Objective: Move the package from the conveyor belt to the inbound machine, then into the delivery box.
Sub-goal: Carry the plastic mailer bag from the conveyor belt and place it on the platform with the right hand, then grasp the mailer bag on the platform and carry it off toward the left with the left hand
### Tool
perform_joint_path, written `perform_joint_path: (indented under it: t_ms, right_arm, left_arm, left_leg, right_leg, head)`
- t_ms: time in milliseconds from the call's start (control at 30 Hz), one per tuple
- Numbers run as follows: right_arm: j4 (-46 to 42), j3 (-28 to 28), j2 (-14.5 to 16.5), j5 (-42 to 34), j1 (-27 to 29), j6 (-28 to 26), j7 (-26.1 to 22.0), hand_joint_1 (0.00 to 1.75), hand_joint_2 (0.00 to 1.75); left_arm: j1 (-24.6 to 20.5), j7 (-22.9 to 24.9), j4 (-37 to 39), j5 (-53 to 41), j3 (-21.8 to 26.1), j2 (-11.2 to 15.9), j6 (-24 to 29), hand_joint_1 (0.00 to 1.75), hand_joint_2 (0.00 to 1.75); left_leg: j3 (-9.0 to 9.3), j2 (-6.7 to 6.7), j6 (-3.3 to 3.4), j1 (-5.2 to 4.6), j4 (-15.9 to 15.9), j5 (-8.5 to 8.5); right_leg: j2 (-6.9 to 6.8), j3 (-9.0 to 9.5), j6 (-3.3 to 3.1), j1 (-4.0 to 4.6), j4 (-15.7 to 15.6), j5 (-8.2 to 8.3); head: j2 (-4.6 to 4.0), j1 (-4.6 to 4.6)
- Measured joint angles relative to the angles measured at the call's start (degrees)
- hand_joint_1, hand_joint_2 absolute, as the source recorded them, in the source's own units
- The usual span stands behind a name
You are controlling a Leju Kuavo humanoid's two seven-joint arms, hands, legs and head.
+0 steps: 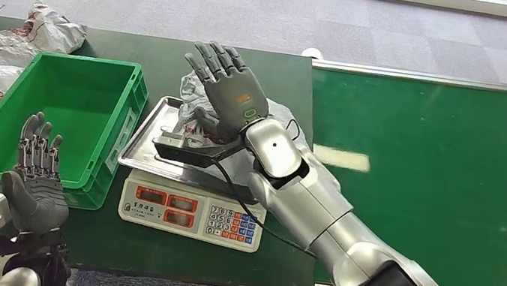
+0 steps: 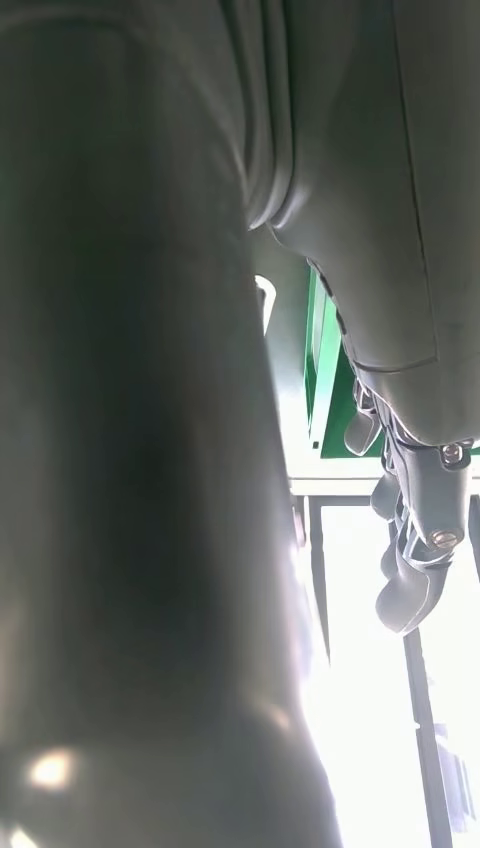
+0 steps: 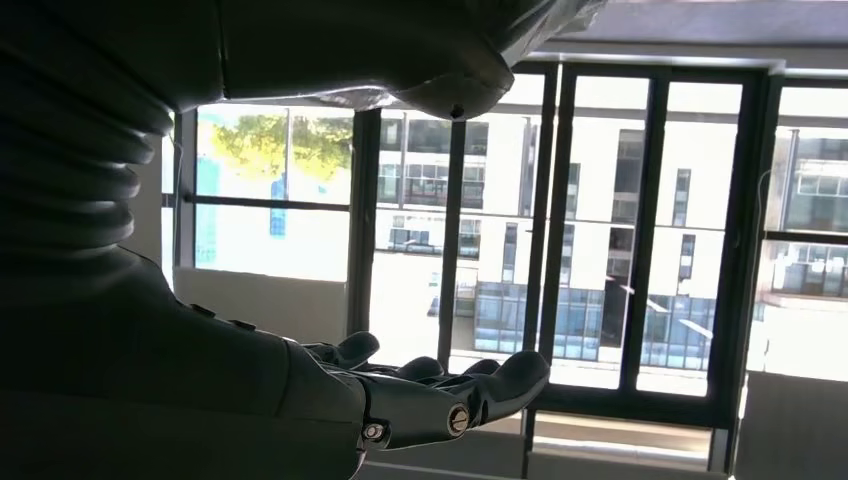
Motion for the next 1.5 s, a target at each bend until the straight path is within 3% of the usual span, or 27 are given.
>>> perform_joint_path:
  t_ms: [333,600,1133,1333,1433,1500]
  right_arm:
    - [-1.1,-0.2,-1.4,4.5,-2.2,0.4,-1.5,0.00,0.00]
    - [-1.0,-2.8,-1.4,-2.3,-5.7,2.4,-4.1,0.00,0.00]
    - [-8.2,-10.4,-2.3,-13.5,-5.5,0.5,-5.6,0.00,0.00]
    - [-18.5,-17.0,-8.7,-28.1,-1.2,-3.6,-8.3,0.00,0.00]
    - [-27.8,-18.8,-13.4,-24.6,5.6,-8.4,-8.8,0.00,0.00]
    - [-36.0,-19.9,-16.8,-19.8,13.5,-14.1,-9.4,0.00,0.00]
  left_arm:
    - [0.0,-0.1,0.7,0.0,0.0,-0.2,-0.3,0.00,0.00]
    - [-0.1,-0.3,1.4,0.8,0.0,-0.2,-0.3,0.00,0.00]
    - [0.0,-1.4,1.4,1.1,0.0,-0.2,0.1,0.00,0.00]
    - [1.7,-3.8,0.7,1.6,0.2,-0.4,2.5,0.00,0.00]
    - [2.3,-5.1,-0.5,-0.8,0.9,-0.7,5.6,0.00,0.00]
    - [2.9,-5.9,-1.7,-2.9,1.5,-0.9,8.7,0.00,0.00]
  left_leg:
    - [0.00,0.01,-0.02,0.00,0.0,0.01]
    - [0.00,-0.01,-0.04,0.00,0.0,0.03]
    - [0.01,-0.01,-0.06,0.00,0.0,0.04]
    - [-0.02,-0.24,-0.03,-0.02,0.0,0.03]
    - [0.02,-0.24,0.02,-0.04,0.1,-0.06]
    - [0.10,-0.37,0.06,-0.03,0.1,-0.17]
  right_leg:
    - [0.00,-0.01,-0.01,0.00,0.0,0.01]
    - [0.00,0.01,-0.01,0.00,0.0,0.02]
    - [0.00,-0.04,-0.04,0.01,0.0,0.04]
    - [-0.13,0.09,-0.03,-0.03,0.0,0.03]
    - [-0.16,0.12,0.00,-0.03,-0.1,0.00]
    - [-0.26,0.25,0.07,-0.01,-0.1,-0.13]
  head:
    - [0.00,0.00]
    - [0.00,0.01]
    - [0.00,-0.01]
    - [0.00,0.02]
    - [0.00,-0.01]
    - [0.00,0.01]
